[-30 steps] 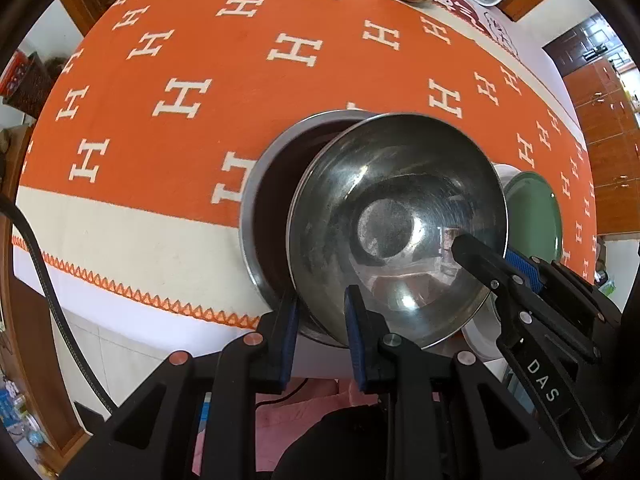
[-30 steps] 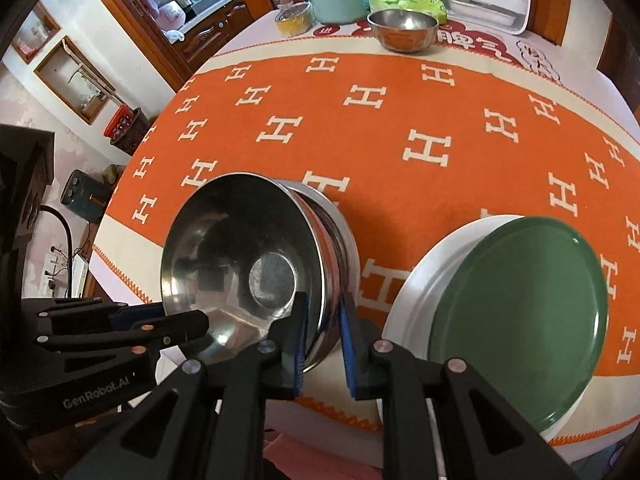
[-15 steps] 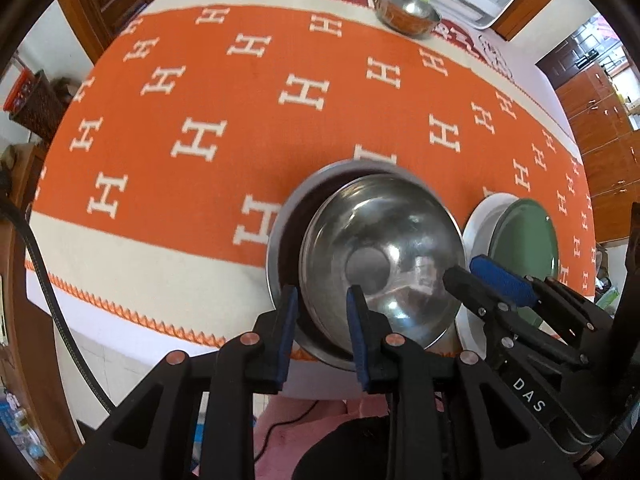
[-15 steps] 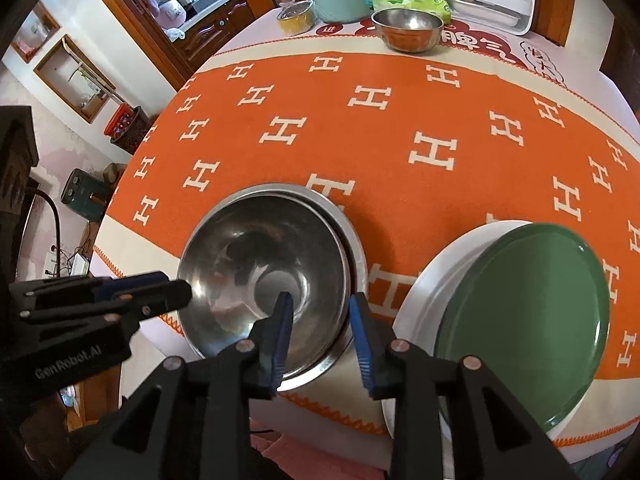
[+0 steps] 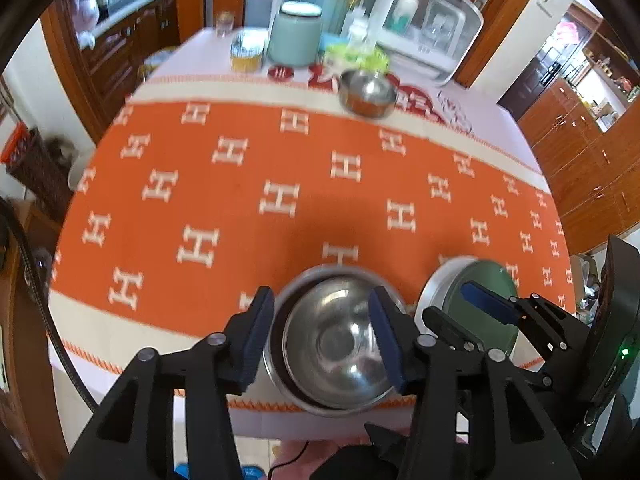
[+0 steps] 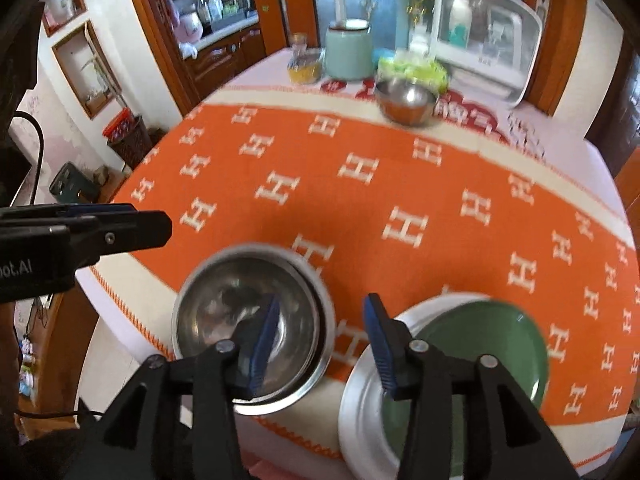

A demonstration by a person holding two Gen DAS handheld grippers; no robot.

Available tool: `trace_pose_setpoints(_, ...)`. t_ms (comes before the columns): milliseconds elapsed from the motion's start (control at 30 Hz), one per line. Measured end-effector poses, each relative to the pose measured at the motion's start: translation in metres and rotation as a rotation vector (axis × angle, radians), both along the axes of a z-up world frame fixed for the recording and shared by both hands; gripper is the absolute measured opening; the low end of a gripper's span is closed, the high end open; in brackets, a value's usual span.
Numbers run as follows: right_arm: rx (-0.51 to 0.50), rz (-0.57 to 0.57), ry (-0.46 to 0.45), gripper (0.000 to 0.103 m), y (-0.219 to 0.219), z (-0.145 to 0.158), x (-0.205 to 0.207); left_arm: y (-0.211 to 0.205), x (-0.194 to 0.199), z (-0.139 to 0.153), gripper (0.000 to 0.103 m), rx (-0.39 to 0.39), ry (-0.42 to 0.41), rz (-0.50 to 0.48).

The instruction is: Organize plates and bowls

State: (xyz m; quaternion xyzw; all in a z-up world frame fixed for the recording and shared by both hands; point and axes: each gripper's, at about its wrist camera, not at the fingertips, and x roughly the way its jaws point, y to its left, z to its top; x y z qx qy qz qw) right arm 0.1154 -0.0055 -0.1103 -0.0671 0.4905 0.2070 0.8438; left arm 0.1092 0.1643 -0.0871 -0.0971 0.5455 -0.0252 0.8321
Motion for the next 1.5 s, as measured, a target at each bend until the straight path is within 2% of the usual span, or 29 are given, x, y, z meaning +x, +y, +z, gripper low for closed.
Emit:
trace_pose_setpoints(100,0.045,-0.001,-0.044,0.056,-0.006,0.016,0.009,-0.002,0.009,0.019,0.058,0.014,-0.046,-0.009)
trace_pose_setpoints(167,0.043,0.010,-0.066,0.064,-0.009,0.025,0.018,-0.003,0.015,0.030,0.067,0.020,-0.066,-0.011)
trace_pose_setpoints(200,0.034,0.016,-0.082,0.065,-0.010,0.030,0.023,-0.004,0.018,0.034,0.067,0.024,-0.075,-0.013)
trace_pose_setpoints(333,-0.006,0.029,-0.147,0.066,-0.018,0.046,0.049,-0.010,0.038,0.050,0.069,0.058,-0.112,-0.027)
trace_pose_setpoints(533,-0.003,0.051,-0.195,0.067,-0.033,0.060,0.087,-0.019,0.077,0.055,0.070,0.080,-0.100,-0.030)
trace_pose_setpoints(867,0.075,0.055,-0.244,0.067,-0.054,0.078,0.156,-0.040,0.146,0.056,0.073,0.162,-0.096,-0.038)
trace_pose_setpoints(1033,0.109,0.062,-0.248,0.067,-0.057,0.074,0.191,-0.052,0.175,0.051,0.073,0.189,-0.096,-0.054)
trace_pose_setpoints(1200,0.127,0.011,-0.257,0.067,-0.061,0.060,0.226,-0.059,0.210,0.036,0.073,0.224,-0.096,-0.042)
trace_pose_setpoints(1300,0.096,-0.040,-0.278,0.067,-0.062,0.048,0.237,-0.061,0.228,0.025,0.073,0.224,-0.100,-0.032)
trace_pose_setpoints(1400,0.120,-0.066,-0.265,0.067,-0.065,0.033,0.250,-0.059,0.244,0.015,0.073,0.218,-0.112,-0.012)
trace_pose_setpoints(1500,0.151,-0.098,-0.250,0.067,-0.068,0.018,0.263,-0.055,0.259,0.002,0.073,0.179,-0.110,0.008)
